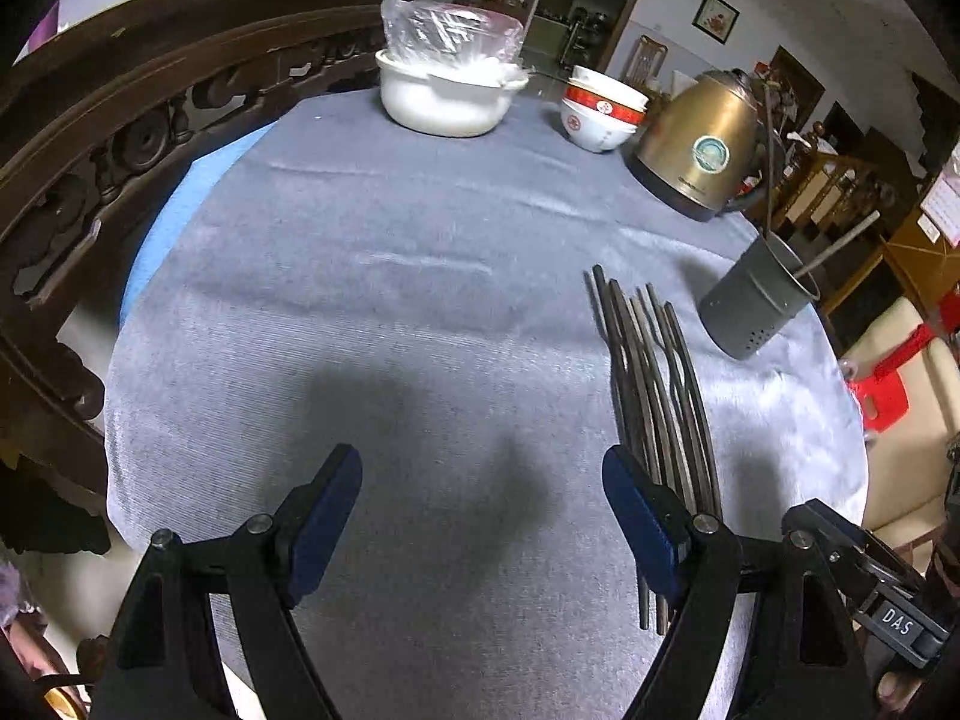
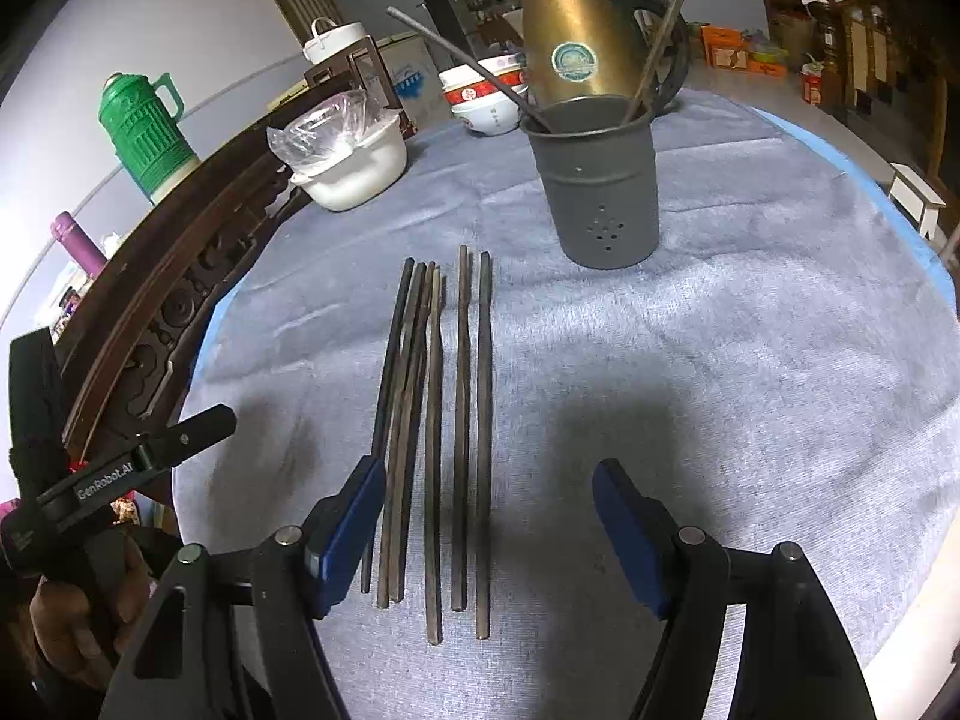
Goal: Organize utensils
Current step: 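Move both open tools back over the remaining chopsticks on the cloth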
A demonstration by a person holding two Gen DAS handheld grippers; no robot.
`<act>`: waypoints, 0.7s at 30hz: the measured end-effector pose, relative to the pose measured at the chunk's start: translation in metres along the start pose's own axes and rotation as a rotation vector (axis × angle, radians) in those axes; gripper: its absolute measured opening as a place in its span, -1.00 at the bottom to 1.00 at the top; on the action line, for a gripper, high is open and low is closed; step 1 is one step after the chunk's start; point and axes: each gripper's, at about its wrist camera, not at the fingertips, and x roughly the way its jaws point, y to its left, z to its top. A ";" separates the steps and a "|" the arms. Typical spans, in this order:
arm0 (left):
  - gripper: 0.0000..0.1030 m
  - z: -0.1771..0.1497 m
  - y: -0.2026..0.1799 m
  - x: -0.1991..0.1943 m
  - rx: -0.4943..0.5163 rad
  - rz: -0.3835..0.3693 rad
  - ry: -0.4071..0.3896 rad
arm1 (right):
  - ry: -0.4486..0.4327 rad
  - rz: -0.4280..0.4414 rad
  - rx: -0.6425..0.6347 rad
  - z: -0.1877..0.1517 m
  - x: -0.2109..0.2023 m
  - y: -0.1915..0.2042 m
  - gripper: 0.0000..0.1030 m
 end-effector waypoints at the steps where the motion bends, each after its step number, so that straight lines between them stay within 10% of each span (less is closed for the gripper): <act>1: 0.61 0.000 0.000 -0.001 0.003 0.002 0.001 | 0.002 -0.001 -0.001 0.000 0.001 0.000 0.45; 18: 0.61 -0.004 -0.006 0.000 0.048 0.042 -0.008 | 0.004 -0.015 -0.014 0.014 0.002 -0.004 0.43; 21: 0.61 -0.008 -0.006 0.004 0.060 0.056 0.000 | 0.033 -0.046 -0.026 0.030 0.014 -0.006 0.10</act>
